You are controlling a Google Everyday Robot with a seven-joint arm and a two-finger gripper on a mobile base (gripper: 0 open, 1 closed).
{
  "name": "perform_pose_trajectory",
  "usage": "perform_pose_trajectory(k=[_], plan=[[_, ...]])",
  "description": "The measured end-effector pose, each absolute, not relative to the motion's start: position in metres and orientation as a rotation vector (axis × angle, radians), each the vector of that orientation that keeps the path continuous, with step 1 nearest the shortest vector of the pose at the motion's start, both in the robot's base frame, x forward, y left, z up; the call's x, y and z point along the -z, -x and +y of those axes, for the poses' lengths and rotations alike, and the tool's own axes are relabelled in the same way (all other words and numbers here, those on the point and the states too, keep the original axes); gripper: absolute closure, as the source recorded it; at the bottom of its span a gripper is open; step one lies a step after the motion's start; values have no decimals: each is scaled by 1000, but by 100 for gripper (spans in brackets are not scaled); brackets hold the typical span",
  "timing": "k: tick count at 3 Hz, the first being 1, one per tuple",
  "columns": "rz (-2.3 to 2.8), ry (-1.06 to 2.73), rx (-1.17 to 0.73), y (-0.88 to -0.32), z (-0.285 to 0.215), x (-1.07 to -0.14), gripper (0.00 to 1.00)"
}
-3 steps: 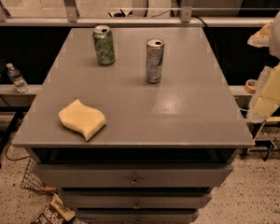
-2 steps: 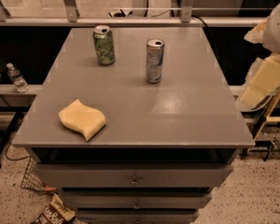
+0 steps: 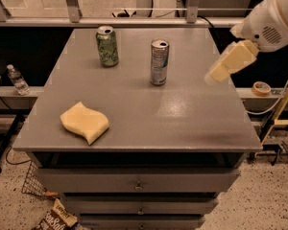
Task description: Move redbull can near sponge
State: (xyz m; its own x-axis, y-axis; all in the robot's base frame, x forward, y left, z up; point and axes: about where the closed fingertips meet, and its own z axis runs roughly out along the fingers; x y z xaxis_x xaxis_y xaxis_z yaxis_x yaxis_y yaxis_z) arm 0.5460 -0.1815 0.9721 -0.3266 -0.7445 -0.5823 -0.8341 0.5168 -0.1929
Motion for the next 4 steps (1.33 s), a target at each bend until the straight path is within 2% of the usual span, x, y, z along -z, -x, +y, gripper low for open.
perform_pose_trajectory(k=[2, 4], plan=[[2129, 1246, -199, -550, -169, -971, 0], [2075, 1241, -300, -560, -116, -971, 0]])
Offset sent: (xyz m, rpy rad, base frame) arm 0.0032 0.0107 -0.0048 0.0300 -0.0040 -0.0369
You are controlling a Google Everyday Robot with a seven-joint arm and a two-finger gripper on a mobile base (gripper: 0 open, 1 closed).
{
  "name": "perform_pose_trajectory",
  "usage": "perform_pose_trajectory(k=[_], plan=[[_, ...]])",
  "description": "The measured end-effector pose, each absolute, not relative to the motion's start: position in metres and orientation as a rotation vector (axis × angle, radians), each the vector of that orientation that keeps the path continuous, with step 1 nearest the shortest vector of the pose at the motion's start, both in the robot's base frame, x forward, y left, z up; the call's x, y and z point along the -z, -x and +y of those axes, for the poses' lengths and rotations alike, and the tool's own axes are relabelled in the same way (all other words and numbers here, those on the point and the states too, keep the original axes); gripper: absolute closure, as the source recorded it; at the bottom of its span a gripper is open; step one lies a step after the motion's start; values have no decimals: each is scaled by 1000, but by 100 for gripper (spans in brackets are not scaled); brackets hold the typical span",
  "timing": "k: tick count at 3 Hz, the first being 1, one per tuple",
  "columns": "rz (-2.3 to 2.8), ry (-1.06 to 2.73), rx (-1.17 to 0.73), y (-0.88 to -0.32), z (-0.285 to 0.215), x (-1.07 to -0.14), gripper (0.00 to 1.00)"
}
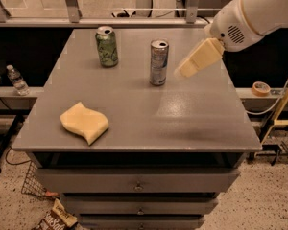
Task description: Move redbull can near sponge
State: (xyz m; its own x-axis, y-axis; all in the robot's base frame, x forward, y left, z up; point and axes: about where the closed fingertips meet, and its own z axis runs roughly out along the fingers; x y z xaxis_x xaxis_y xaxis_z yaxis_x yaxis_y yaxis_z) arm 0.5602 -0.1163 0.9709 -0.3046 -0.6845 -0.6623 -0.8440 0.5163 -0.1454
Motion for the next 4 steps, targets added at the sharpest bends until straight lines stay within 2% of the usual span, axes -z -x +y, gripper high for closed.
perform_pose_trajectory(k=[2, 4], plan=[[2050, 1241, -344, -582, -71, -960, 0], [2034, 1224, -377, -609, -47, -948, 0]])
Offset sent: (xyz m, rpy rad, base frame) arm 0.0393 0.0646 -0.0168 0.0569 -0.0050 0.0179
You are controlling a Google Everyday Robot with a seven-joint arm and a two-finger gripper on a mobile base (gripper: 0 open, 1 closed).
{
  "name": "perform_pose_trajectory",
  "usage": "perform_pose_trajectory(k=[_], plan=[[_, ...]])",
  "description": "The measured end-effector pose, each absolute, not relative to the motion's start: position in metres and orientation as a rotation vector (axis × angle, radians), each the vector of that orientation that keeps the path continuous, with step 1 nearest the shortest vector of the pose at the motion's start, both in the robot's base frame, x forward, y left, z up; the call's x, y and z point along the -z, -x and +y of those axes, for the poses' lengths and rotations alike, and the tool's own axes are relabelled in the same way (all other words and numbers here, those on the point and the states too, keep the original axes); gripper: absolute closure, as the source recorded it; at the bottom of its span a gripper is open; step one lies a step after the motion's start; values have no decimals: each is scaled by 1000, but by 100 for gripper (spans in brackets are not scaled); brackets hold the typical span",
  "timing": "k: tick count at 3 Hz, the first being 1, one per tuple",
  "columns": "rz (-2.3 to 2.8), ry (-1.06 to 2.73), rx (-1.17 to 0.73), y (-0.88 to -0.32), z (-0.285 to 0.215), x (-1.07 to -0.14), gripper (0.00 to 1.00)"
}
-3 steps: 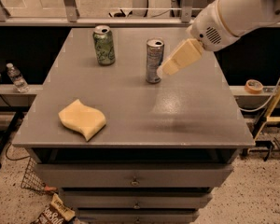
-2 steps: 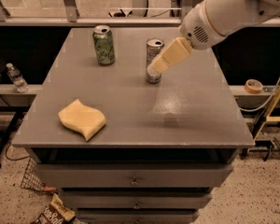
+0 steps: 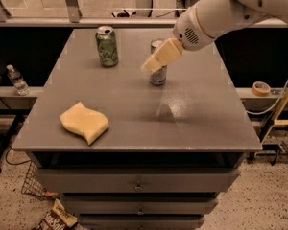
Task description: Move redbull can near sponge
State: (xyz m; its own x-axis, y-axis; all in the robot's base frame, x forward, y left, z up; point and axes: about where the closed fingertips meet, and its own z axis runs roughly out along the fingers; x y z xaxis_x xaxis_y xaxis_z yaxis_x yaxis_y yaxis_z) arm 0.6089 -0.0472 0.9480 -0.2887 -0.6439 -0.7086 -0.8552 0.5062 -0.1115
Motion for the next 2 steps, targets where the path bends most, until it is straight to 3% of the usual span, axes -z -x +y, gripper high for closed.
perform_pose_trajectory(k=[2], plan=[[1997, 1283, -457, -621, -10, -935, 0]])
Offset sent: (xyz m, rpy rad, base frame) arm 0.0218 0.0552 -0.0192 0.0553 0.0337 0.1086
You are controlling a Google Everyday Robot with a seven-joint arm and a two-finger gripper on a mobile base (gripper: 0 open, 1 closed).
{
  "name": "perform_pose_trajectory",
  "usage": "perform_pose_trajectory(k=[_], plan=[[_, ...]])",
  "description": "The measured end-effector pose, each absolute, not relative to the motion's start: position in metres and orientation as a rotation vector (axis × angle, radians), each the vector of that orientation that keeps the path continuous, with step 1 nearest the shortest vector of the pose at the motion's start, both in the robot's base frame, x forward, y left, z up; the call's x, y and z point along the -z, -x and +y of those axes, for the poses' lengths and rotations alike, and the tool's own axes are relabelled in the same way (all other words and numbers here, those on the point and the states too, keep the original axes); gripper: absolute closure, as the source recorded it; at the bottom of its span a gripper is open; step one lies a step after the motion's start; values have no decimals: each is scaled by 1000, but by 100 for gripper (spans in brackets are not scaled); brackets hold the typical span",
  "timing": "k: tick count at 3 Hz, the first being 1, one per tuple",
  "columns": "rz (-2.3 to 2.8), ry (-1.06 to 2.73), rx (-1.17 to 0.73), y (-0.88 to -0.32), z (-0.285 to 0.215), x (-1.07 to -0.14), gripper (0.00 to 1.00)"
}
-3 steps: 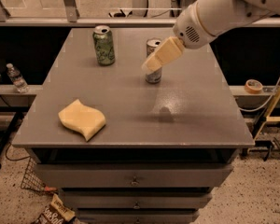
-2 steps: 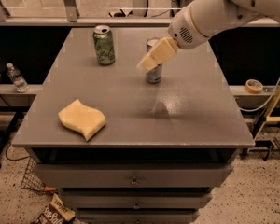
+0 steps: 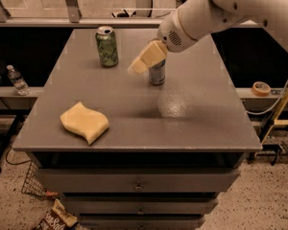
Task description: Move redbull can near sponge
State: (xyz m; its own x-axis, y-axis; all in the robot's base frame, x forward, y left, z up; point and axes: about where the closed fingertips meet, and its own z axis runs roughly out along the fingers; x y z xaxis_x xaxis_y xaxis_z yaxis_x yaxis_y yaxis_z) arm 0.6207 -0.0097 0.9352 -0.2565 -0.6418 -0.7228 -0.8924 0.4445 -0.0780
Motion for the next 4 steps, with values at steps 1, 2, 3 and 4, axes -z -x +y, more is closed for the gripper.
perform_pose_trajectory(k=[1, 2, 3, 4], plan=[[1986, 1305, -484, -631, 3, -929, 0], [1984, 1298, -511, -640, 5, -924, 0], [1978, 1286, -553, -645, 9, -917, 18], [1961, 1284, -598, -649, 16, -910, 41]])
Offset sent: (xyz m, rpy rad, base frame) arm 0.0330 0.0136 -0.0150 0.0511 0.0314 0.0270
